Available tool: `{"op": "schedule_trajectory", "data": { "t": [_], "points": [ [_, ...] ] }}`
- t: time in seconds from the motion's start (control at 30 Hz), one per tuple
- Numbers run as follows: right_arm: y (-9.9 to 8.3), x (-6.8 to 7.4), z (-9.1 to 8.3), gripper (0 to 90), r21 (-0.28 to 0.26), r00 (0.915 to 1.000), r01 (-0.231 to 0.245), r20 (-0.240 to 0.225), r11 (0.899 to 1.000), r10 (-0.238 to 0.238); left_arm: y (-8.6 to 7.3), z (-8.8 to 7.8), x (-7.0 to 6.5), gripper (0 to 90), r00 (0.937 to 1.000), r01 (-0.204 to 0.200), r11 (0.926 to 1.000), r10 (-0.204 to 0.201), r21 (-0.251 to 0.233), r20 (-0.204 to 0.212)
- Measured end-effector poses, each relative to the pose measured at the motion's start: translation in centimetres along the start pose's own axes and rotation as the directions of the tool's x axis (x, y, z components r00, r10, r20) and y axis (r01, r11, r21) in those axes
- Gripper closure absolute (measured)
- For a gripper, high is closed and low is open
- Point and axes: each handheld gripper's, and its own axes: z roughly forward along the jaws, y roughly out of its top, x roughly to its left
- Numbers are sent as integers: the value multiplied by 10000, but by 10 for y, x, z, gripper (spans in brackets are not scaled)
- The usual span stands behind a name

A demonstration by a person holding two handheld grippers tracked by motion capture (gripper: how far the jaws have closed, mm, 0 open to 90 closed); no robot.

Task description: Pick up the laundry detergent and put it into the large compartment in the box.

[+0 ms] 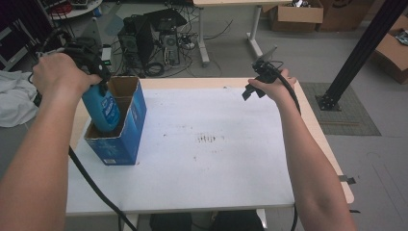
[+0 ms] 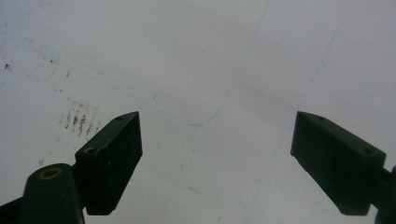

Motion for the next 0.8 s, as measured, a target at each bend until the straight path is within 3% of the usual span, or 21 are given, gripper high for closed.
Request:
{"op": "schedule_trajectory", "data": {
  "t": [0.2, 0.47, 0.8],
  "points": [
    [0, 0, 1, 166, 5, 10000, 71, 44, 10000, -71, 2, 26, -3, 383, 10000, 9, 9997, -10, 232, 24],
    [0, 0, 2, 166, 17, 10000, 74, 37, 10000, -74, 4, 64, -7, 383, 9994, -33, 9981, 11, 622, 357],
    [0, 0, 3, 166, 118, 10000, 4, 80, 9999, -5, 2, 98, -8, 383, 9988, -88, 9958, 44, 914, 484]
  ]
}}
